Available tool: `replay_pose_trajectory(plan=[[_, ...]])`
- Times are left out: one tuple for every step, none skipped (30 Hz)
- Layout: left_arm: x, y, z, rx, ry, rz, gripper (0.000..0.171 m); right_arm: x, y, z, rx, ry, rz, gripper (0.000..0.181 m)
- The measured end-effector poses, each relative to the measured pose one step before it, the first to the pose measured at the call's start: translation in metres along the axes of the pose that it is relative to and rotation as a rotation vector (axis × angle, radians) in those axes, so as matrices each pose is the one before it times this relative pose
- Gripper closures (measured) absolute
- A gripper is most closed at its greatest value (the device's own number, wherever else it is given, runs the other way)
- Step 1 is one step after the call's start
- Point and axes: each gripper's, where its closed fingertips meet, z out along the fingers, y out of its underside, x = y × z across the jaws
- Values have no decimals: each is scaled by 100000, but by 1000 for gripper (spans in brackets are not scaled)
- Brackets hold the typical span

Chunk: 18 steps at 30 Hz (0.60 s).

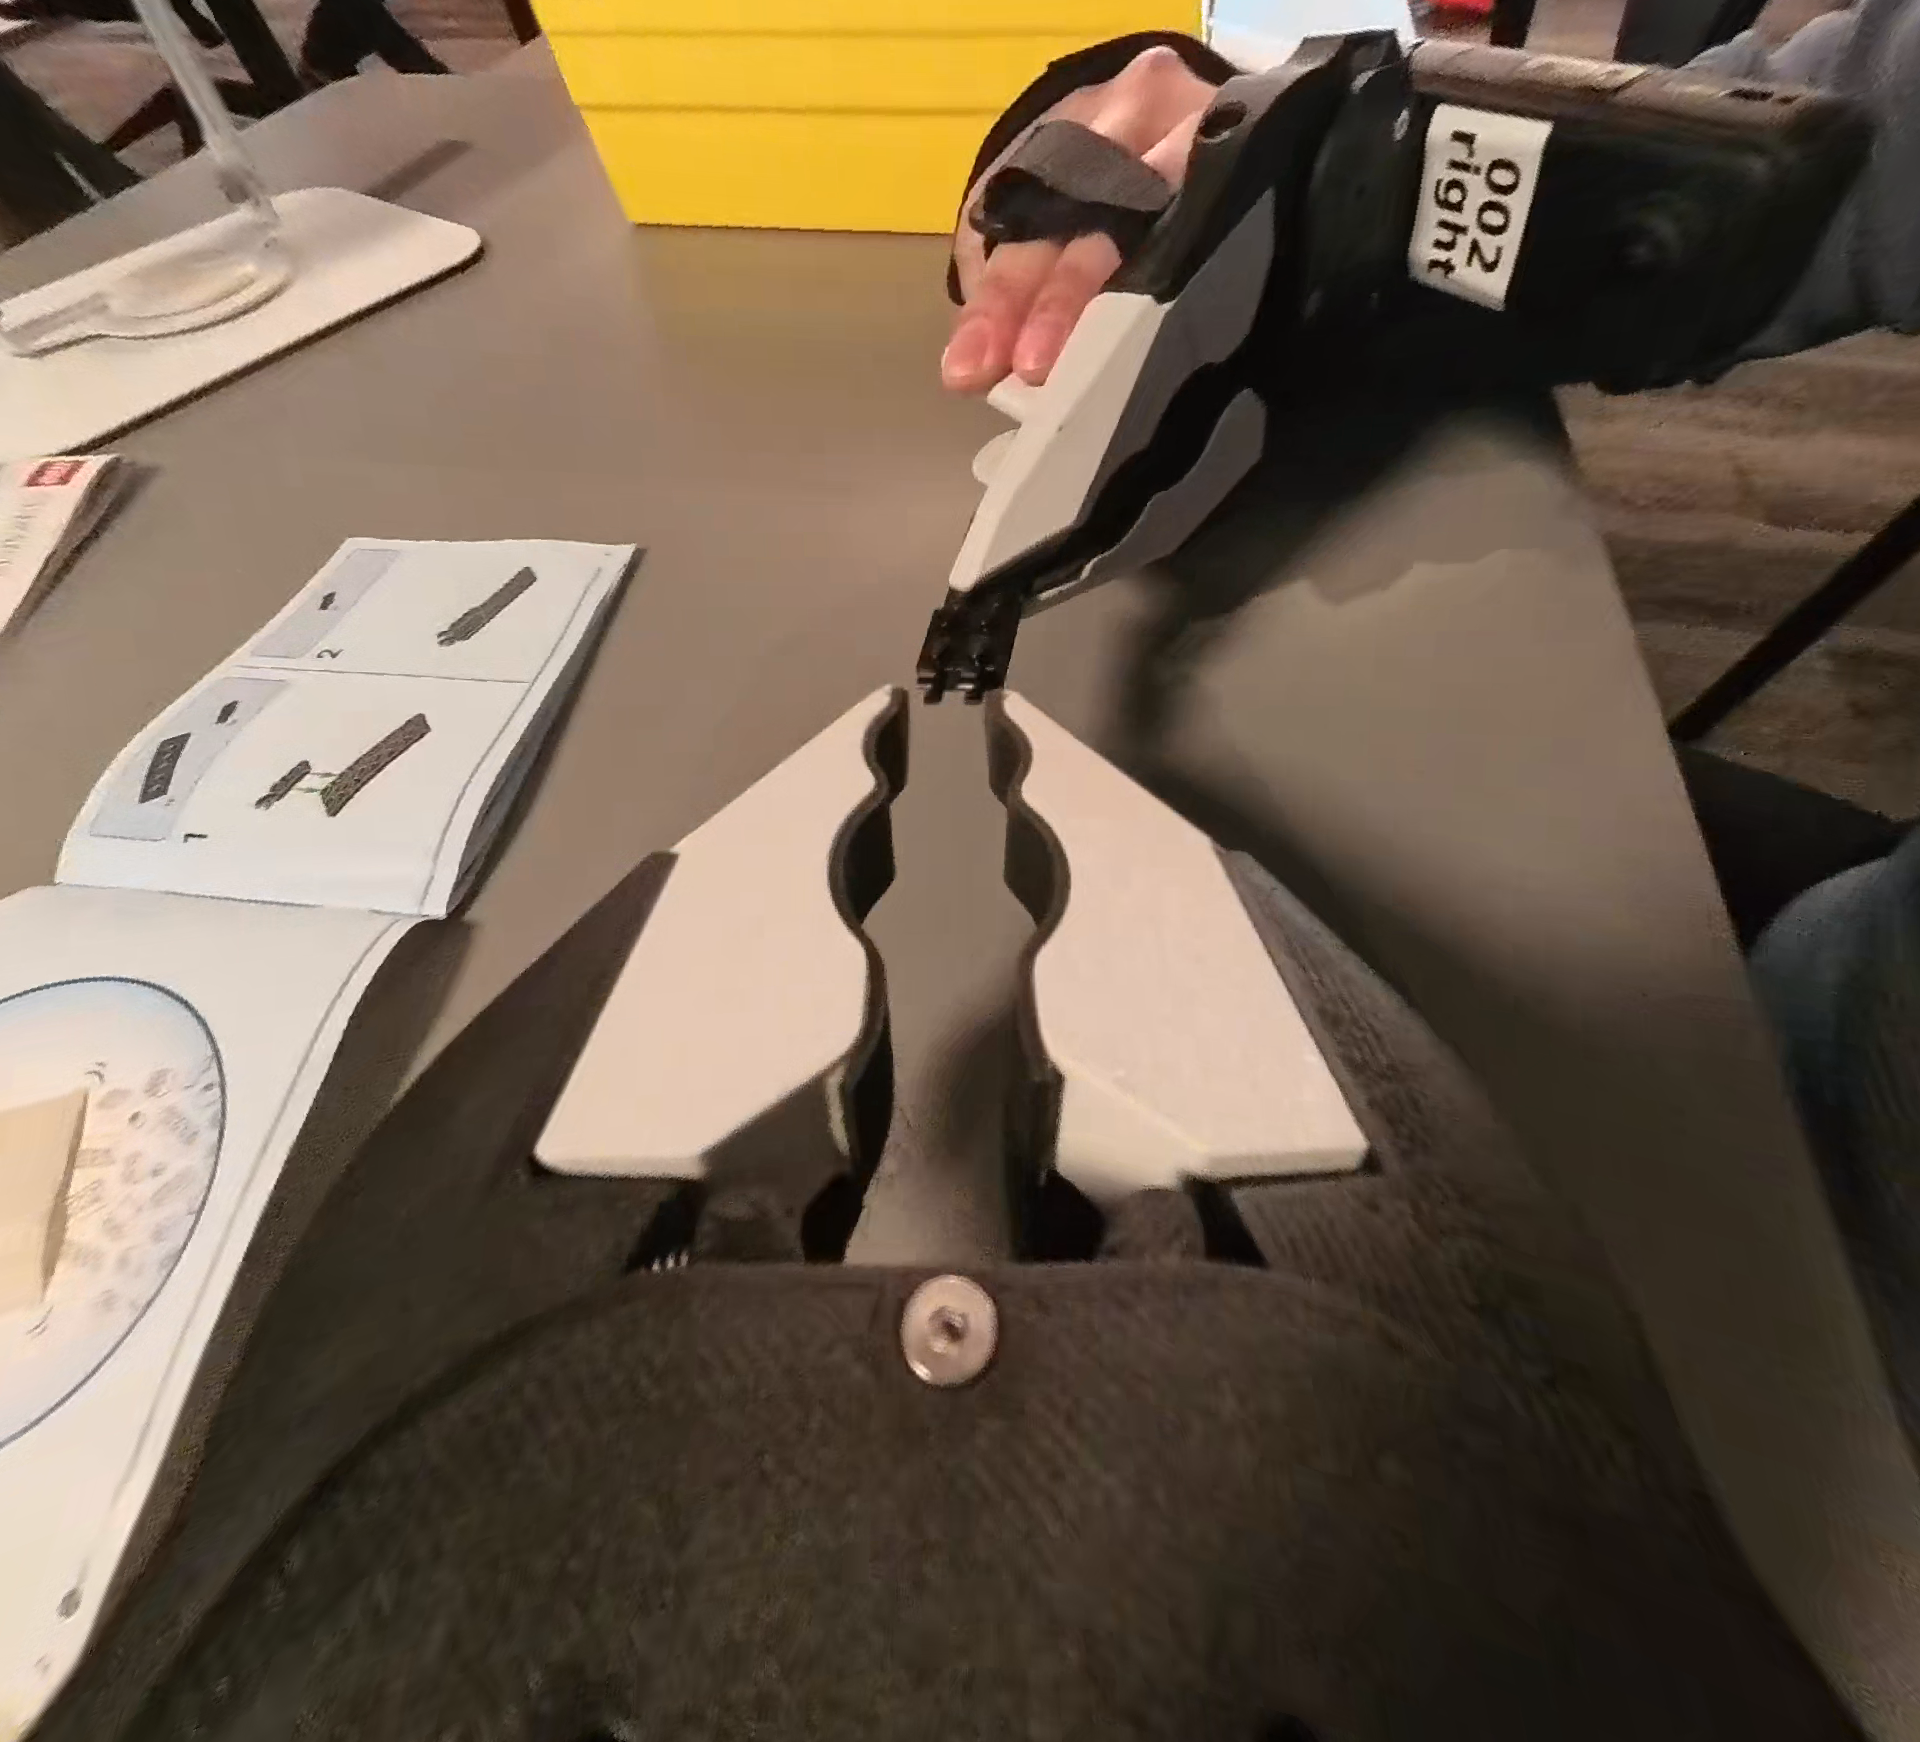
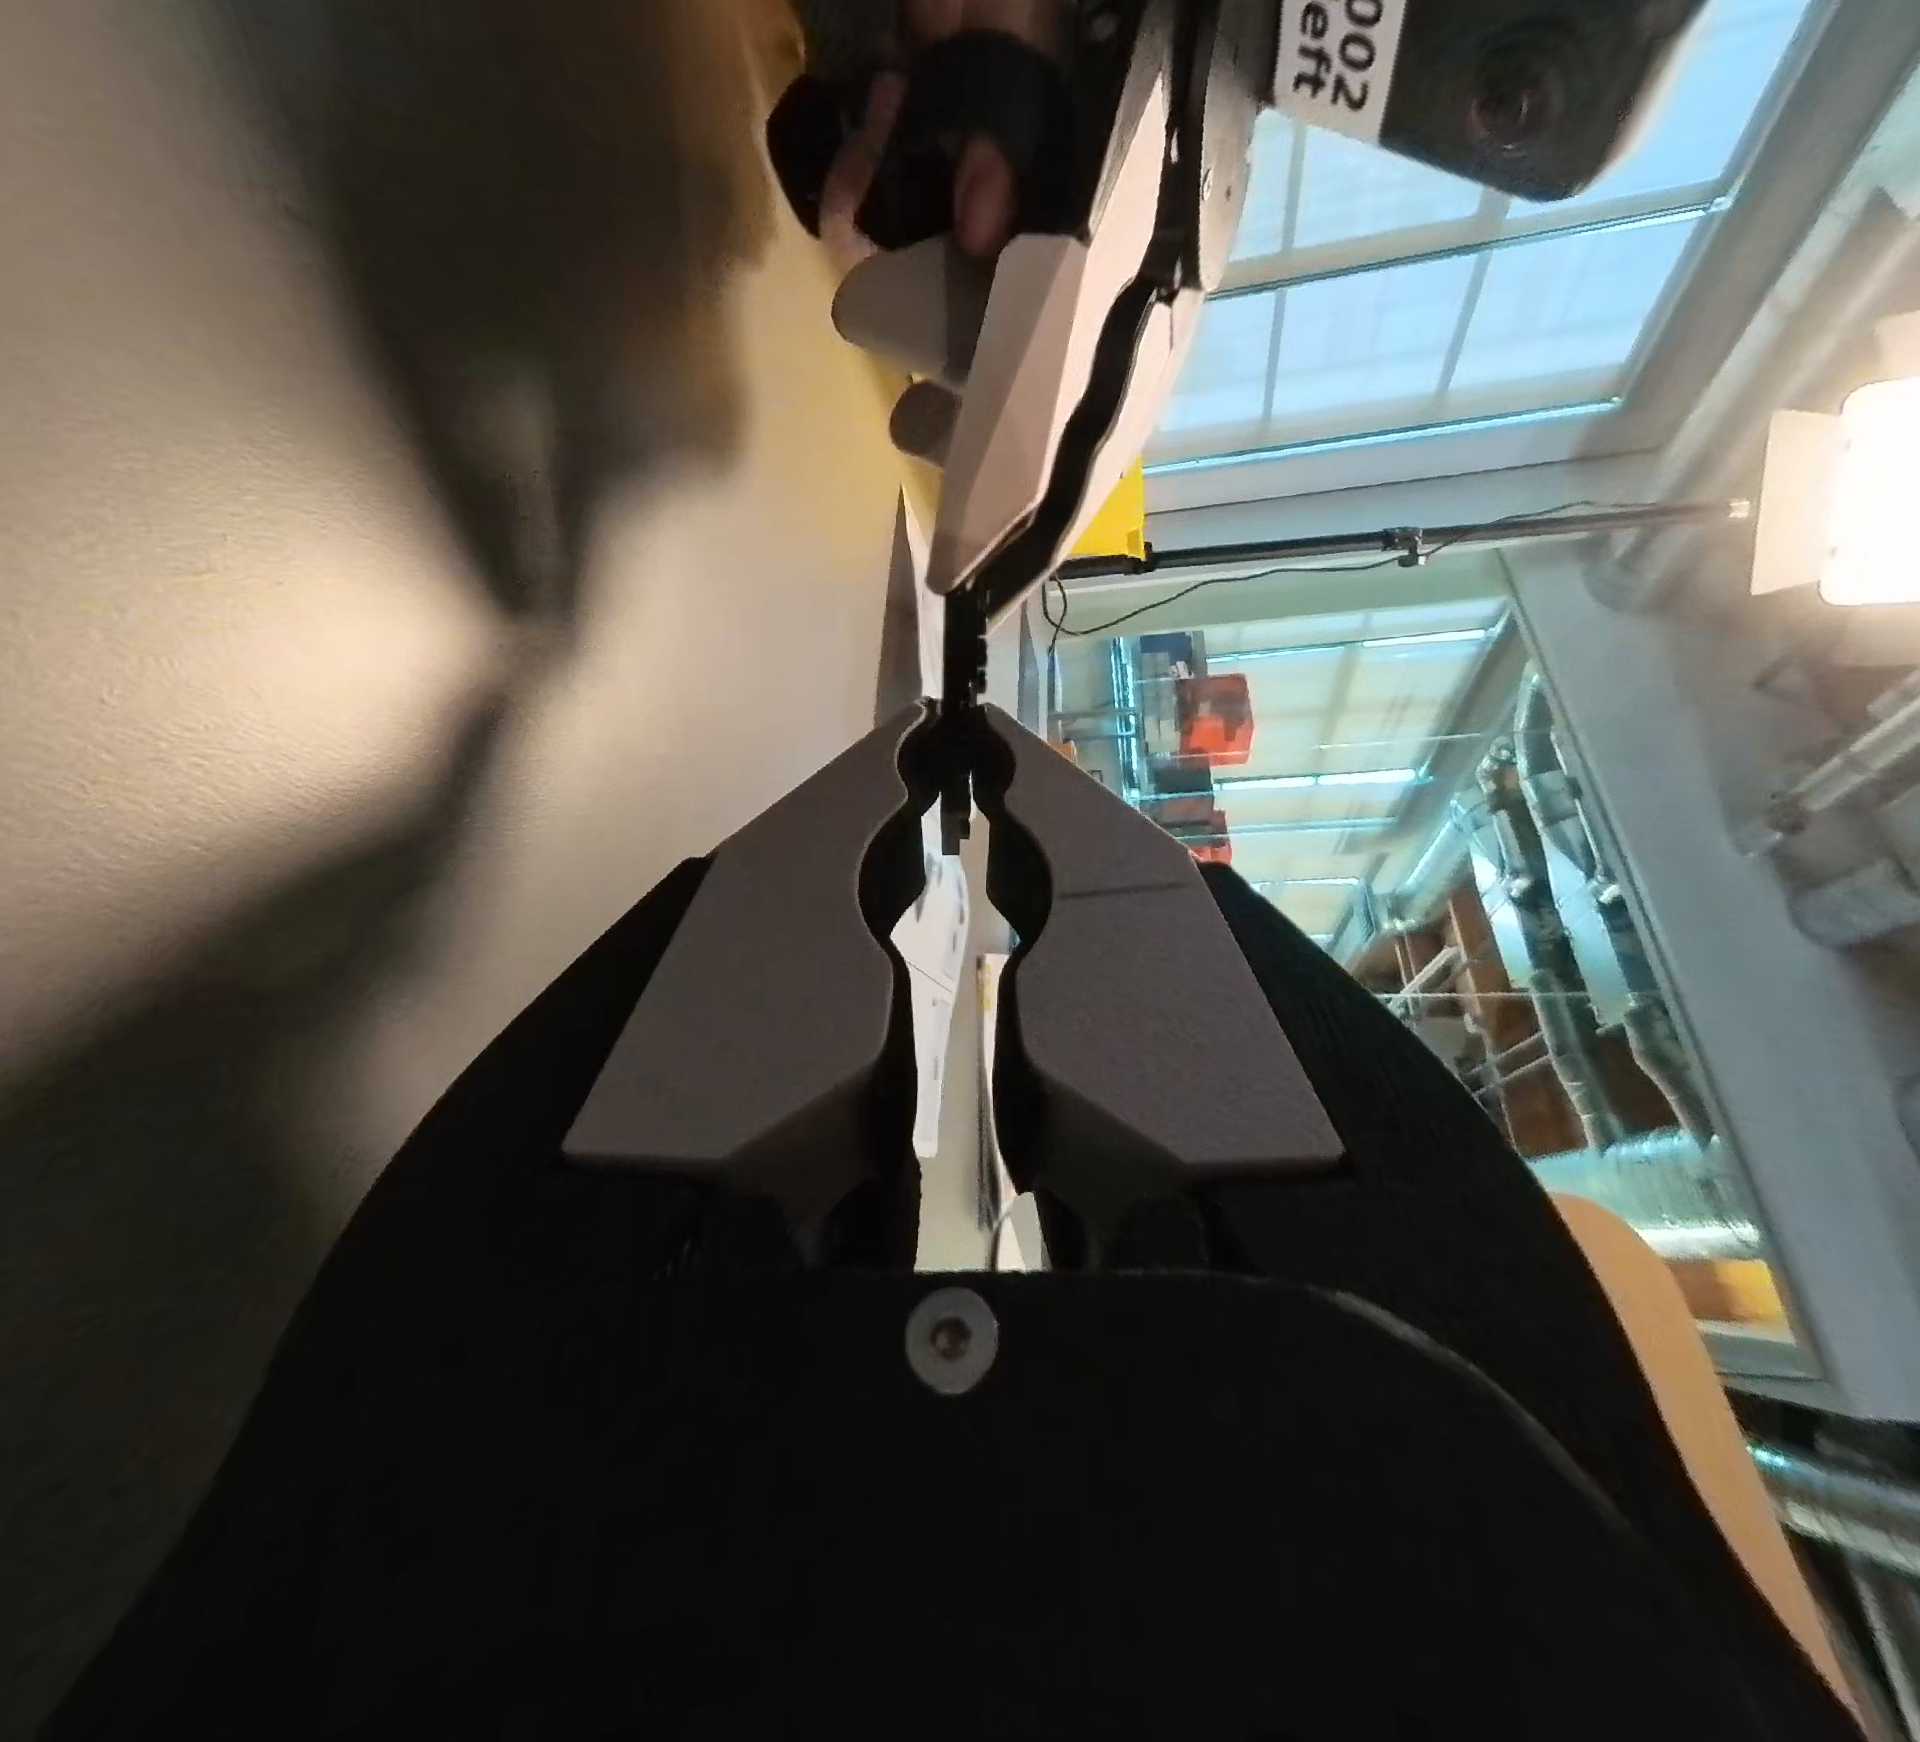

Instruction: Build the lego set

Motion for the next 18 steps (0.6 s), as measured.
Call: replay_pose_trajectory(plan=[[111, -18, -24, 489, 1388, -567, 153, -78, -69, -21, 574, -537, 95, 179], [208, -105, -10, 804, 2015, -952, 147, -137, -89, -18, 674, -988, 455, 179], [256, -95, 32, 720, 2296, -1295, 143, -148, -131, -18, 877, -1125, 559, 179], [357, 60, 92, -425, 2698, -999, 139, -156, -141, -2, 816, -1170, 422, 179], [252, 212, 193, -1358, 1688, -636, 134, -244, -139, 25, 603, -1702, 333, 179], [100, 282, 253, -1642, 542, -336, 134, -270, -155, 52, 429, -1703, -48, 179], [232, 255, 284, -1344, 1184, -159, 134, -235, -155, 67, 205, -1235, -956, 179], [269, 187, 278, -1032, 1319, -288, 135, -251, -152, 93, 58, -1327, -1110, 179], [134, 200, 269, -1154, 598, -372, 138, -168, -186, 93, 113, -800, -843, 179], [-46, 264, 215, -1797, -376, -389, 144, -79, -201, 75, 329, -273, -819, 179], [-250, 179, 143, -1582, -1572, -388, 150, -67, -159, 43, 181, -438, -574, 179], [-35, 108, 67, -865, -16, -218, 152, -50, -11, 30, -388, -438, -548, 179], [-115, 128, 49, -1032, -331, -721, 153, 2, 14, -14, -60, 21, -604, 177], [-390, 179, 22, -1230, -1791, -568, 155, 87, 228, -44, -594, 408, -864, 170], [-414, 178, 26, -1254, -1715, 145, 155, 180, 907, -31, -3665, 571, -1695, 156], [-394, 47, 103, -951, -1411, 657, 155, 376, 1620, -44, -6503, 1509, -1121, 142], [-596, 87, 229, -2053, -2683, 1359, 155, 540, 1774, -216, -5687, 2040, 2155, 128], [-419, 101, 392, -2826, -1581, 2115, 155, 689, 1606, -430, -3279, 2210, 6362, 122]])
